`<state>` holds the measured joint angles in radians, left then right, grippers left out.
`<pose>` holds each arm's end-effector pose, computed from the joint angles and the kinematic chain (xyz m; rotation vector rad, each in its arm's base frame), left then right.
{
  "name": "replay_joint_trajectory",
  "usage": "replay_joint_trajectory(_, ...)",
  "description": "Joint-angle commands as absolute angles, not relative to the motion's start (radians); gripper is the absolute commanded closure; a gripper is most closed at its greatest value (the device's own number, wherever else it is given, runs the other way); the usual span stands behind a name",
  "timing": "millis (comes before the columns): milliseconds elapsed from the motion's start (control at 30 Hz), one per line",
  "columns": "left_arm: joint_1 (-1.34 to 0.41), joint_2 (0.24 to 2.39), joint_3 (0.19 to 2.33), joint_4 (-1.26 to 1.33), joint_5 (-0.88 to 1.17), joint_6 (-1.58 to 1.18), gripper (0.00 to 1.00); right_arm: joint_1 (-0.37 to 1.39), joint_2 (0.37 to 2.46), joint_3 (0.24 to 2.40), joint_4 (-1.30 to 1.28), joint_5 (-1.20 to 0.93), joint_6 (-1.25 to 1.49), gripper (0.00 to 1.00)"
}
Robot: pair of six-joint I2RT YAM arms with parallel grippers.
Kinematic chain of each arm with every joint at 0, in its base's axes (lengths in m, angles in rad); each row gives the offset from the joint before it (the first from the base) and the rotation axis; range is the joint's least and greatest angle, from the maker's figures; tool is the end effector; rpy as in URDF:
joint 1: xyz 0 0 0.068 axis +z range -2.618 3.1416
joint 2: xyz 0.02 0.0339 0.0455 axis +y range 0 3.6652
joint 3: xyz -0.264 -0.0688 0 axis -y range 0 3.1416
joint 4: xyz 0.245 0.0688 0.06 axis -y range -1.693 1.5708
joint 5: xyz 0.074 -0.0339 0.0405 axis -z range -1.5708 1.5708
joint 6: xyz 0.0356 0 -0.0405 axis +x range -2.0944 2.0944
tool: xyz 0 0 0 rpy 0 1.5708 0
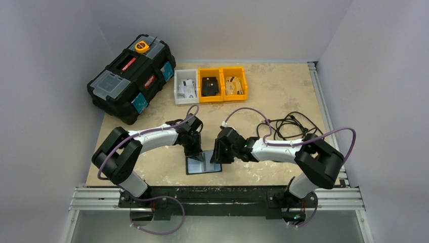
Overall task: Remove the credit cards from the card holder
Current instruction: Remove the credit card from the card holder.
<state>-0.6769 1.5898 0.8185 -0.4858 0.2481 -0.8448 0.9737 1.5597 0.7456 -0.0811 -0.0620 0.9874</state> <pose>0.2097 -0.1797 0.1465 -0.1942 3.0198 -0.6031 0.1654 0.2472 0.1551 -0.0109 2.6943 0.8327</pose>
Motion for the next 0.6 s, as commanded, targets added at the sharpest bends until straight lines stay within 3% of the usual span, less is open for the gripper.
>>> replay_joint_trajectory(0,-0.683,1.620,0.795,-0.454,0.220,-0.841,1.00,0.965,1.534,0.737,-0.058,-0.038,0.997,0.70)
replay_joint_trajectory(567,-0.683,1.623,0.784,-0.434,0.232,-0.842,1.00,0.971,1.565,0.803,-0.026,-0.058,0.983,0.76)
